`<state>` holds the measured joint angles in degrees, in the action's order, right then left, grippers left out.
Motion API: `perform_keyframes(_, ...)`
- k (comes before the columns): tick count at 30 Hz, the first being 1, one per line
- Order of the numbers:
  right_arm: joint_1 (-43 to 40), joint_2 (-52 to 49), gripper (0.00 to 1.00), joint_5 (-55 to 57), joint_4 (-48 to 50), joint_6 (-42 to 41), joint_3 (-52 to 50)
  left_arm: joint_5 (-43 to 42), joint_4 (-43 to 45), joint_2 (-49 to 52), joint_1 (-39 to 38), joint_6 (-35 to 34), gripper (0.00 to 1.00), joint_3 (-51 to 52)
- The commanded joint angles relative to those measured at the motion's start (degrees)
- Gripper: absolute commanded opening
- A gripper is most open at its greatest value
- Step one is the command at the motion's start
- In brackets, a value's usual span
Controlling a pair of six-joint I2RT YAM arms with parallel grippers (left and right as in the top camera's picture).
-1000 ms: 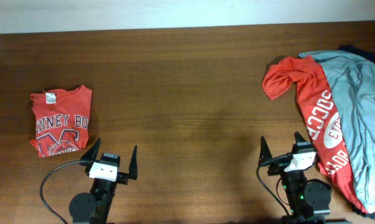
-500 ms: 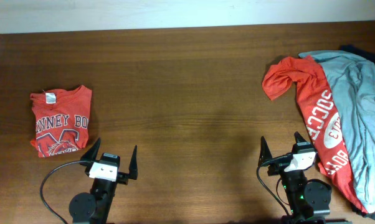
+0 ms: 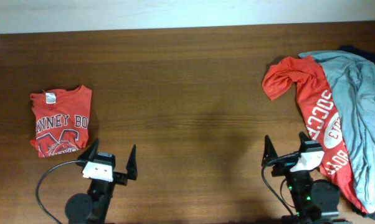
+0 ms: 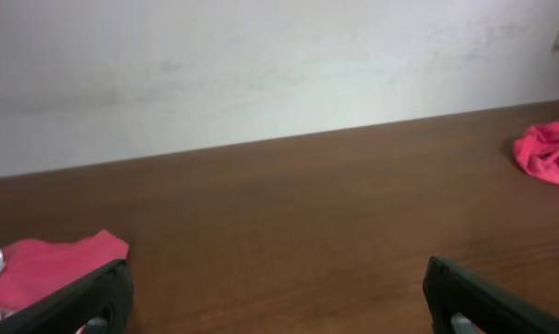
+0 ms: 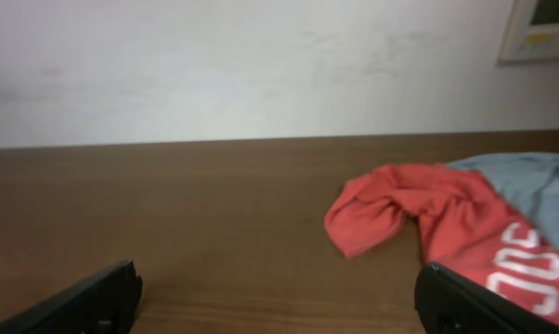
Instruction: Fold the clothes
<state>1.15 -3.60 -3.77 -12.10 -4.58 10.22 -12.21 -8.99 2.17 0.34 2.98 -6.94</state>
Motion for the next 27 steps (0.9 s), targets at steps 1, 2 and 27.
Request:
perform_keyframes(1,0.0,-5.4,0.99,2.6,-3.1,-0.6,7.7,-0.5,-3.9,4.3,-0.3,-0.9,1.0,-8.0)
perform_keyframes(2,0.0,-7.7,0.99,2.6,-4.5,-0.6,9.9,-0.5,-4.7,5.6,-0.3,-0.9,1.0,-9.4)
perform_keyframes(27,-25.3,-79.3,0.99,16.0,-15.4,1.4,61.0,-0.6,-35.3,50.2,-0.3,-0.9,1.0,-48.6)
